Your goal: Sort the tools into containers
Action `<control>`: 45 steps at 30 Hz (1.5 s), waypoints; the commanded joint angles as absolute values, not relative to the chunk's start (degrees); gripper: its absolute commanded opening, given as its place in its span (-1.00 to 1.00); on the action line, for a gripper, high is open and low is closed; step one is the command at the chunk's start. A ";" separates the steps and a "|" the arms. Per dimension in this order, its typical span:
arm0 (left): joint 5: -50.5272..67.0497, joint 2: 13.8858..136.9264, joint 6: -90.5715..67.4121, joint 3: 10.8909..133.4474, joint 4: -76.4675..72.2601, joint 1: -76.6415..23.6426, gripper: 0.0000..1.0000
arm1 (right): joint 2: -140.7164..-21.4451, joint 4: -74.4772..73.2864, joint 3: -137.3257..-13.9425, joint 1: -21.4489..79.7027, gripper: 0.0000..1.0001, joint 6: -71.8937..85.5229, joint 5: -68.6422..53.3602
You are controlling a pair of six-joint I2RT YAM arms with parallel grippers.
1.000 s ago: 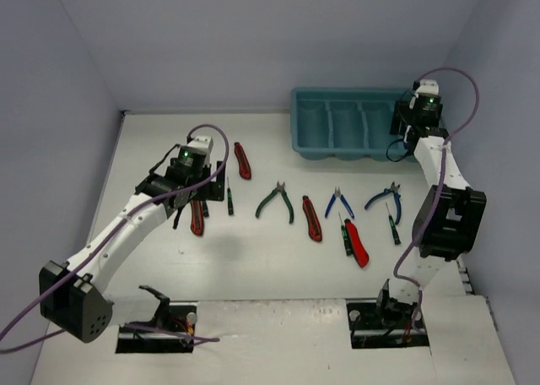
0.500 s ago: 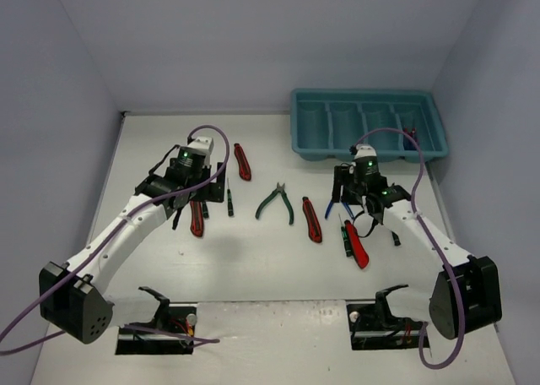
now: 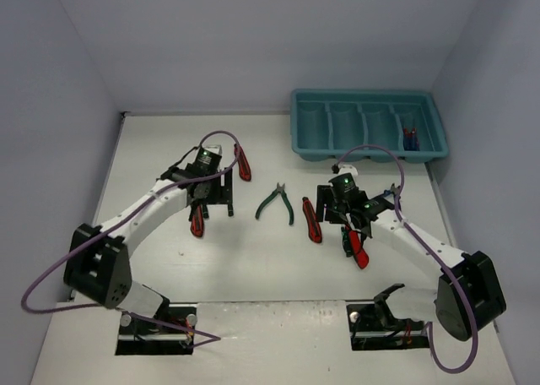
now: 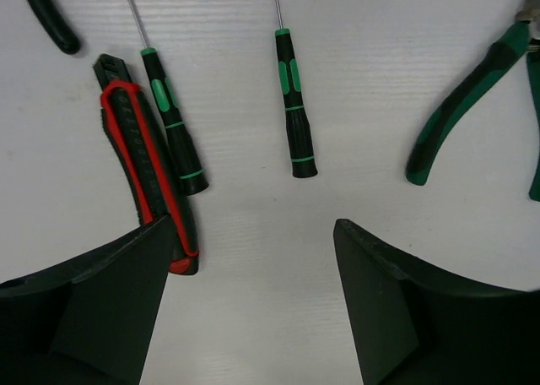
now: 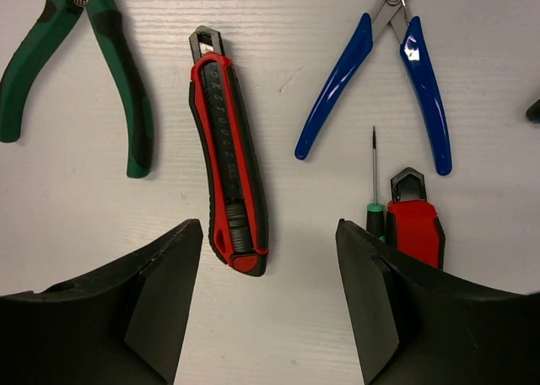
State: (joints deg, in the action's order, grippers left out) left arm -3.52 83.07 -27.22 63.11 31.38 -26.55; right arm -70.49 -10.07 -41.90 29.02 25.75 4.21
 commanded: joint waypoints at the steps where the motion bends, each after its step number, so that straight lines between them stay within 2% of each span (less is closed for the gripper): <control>1: -1.51 90.21 -31.91 68.66 27.07 -26.45 0.42 | -71.02 -7.99 -44.74 29.27 0.24 27.42 7.38; 9: -3.33 103.16 -33.99 74.73 25.58 -25.93 0.19 | -71.67 -7.47 -46.04 30.40 0.26 26.98 7.73; 16: -4.39 108.34 -35.48 76.72 25.65 -25.60 -0.17 | -71.89 -7.13 -47.51 31.10 0.27 26.82 7.72; 19: -3.72 109.30 -35.94 76.73 25.50 -25.41 -0.40 | -71.89 -7.03 -47.97 31.37 0.27 26.56 7.73; 22: -1.83 108.83 -35.81 77.27 25.40 -25.31 -0.90 | -71.75 -6.89 -48.62 31.82 0.27 26.28 7.73; 23: -1.11 108.28 -35.70 77.49 25.25 -25.31 -0.97 | -71.68 -6.78 -48.87 31.85 0.27 26.21 7.62; 29: 8.54 101.22 -34.98 77.53 19.04 -25.31 -1.00 | -72.06 -5.29 -51.48 31.90 0.28 25.84 4.61; 34: 18.32 95.29 -38.91 74.70 6.12 -24.71 -1.00 | -73.56 0.79 -55.22 32.50 0.29 25.07 -5.87; 38: 26.84 92.59 -46.96 72.24 -6.73 -24.61 -1.00 | -76.38 5.92 -59.02 34.49 0.30 24.47 -9.56; 45: 31.04 89.19 -53.85 70.00 -14.59 -24.66 -1.00 | -81.94 12.30 -64.44 36.79 0.30 24.79 -11.61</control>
